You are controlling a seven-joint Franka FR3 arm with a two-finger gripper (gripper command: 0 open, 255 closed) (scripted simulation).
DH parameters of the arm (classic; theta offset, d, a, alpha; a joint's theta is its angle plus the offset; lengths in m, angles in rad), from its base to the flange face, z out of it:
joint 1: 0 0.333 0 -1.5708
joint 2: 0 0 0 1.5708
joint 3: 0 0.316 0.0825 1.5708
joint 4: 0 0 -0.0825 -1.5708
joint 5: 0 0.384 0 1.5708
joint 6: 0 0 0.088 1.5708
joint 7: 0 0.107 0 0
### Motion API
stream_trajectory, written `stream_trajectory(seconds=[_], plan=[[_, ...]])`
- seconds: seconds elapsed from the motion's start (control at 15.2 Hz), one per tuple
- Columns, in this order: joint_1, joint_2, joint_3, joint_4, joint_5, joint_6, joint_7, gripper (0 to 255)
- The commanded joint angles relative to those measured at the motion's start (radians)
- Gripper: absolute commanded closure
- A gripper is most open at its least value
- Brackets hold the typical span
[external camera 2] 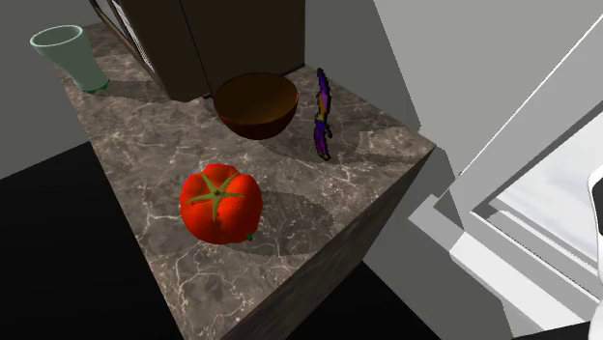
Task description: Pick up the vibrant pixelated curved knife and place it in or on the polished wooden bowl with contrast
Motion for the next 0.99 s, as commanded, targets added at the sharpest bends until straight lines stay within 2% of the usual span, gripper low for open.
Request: stream_trajectory(seconds=[0.0,0.53,0.92], plan=[[0.000,0.000,0.000,0.000,0.000,0.000,0.000,0],[0.007,0.054,-0.087,-0.146,-0.037,0.432,-0.206,0],[0.042,0.176,-0.170,-0.176,-0.011,0.756,-0.376,0]])
